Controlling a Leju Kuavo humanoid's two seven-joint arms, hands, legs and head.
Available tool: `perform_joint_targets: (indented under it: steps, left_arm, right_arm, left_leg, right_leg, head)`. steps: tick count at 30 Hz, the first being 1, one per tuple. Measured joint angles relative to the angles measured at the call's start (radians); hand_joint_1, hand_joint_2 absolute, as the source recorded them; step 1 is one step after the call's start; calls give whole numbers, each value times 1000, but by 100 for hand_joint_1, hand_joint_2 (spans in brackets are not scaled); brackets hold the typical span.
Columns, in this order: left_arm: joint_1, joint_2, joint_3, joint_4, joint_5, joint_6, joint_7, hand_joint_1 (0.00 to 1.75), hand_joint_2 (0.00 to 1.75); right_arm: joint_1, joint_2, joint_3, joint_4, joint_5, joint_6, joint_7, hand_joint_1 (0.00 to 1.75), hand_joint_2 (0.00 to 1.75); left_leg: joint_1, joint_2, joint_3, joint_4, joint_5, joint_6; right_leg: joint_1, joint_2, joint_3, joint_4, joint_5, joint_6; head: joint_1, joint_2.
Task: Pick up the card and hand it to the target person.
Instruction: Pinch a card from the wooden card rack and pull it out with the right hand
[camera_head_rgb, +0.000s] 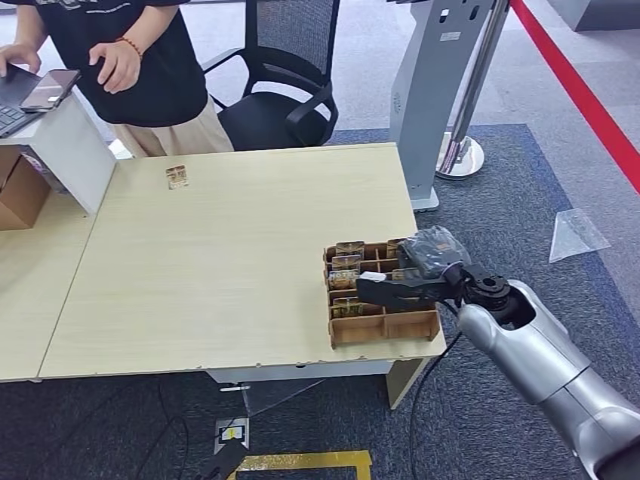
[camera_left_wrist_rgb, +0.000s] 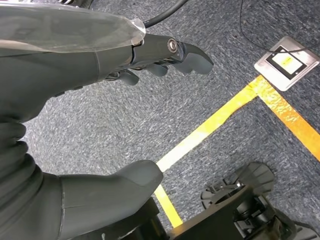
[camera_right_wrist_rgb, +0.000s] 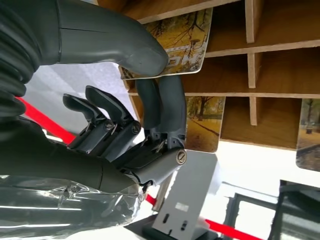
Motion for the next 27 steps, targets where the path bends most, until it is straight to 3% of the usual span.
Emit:
perform_joint_targets:
  steps: [14,27]
  left_arm:
    - [-1,0,-18,0,3,-3,-5,0,175]
    - [0,1,-21,0,22,-1,-13,0,175]
  right_arm:
    - [-66,-70,41,-21,-92,99,-136,175,175]
    - [-152,-92,120,-19,-96,111,-155,175,175]
  left_leg:
    - [0,0,-1,0,0,0]
    - [0,0,-1,0,0,0]
  right_leg:
    - [0,0,0,0,0,0]
    - [0,0,-1,0,0,0]
  head:
    - [0,0]
    - [0,0]
